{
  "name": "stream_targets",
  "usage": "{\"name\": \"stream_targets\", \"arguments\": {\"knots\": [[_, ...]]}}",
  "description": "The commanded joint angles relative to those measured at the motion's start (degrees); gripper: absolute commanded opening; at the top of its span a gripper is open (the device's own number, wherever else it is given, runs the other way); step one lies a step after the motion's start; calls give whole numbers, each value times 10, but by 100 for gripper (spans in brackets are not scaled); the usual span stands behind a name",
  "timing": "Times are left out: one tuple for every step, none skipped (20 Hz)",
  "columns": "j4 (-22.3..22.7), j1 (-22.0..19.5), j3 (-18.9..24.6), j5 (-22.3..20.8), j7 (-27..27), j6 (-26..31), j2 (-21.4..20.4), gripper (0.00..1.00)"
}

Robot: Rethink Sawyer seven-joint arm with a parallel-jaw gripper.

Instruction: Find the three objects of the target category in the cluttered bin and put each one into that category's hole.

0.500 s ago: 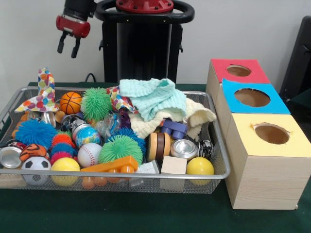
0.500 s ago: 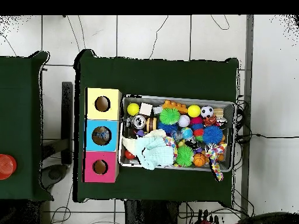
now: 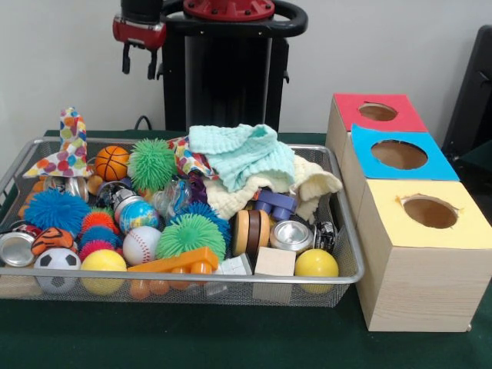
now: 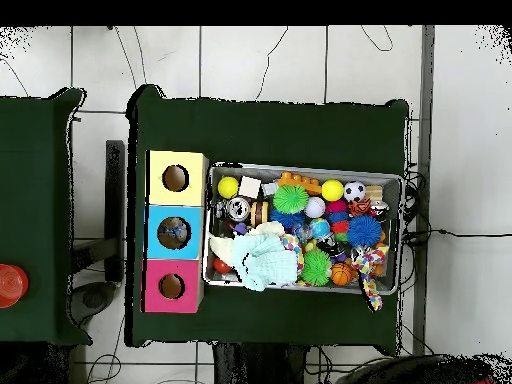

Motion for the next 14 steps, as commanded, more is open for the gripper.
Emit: {"name": "stream_targets", "arguments": {"knots": [[-36, -43, 170, -1, 69, 203, -150, 100], [-48, -38, 168, 15, 70, 199, -142, 100], [-57, -36, 170, 21, 71, 194, -136, 100], [-66, -34, 172, 27, 72, 188, -131, 100], [-70, -38, 179, 31, 73, 190, -129, 100], [-75, -41, 184, 37, 80, 181, -125, 100], [-76, -43, 188, 41, 85, 174, -123, 100], [-76, -50, 198, 47, 91, 168, -122, 100], [-76, -51, 202, 52, 93, 170, -123, 100], [-78, -47, 204, 55, 93, 166, -123, 100], [-78, -46, 206, 59, 92, 168, -123, 100], [-81, -42, 207, 63, 91, 163, -117, 100], [-83, -41, 209, 64, 89, 165, -115, 100], [-85, -41, 214, 70, 89, 169, -111, 100]]}}
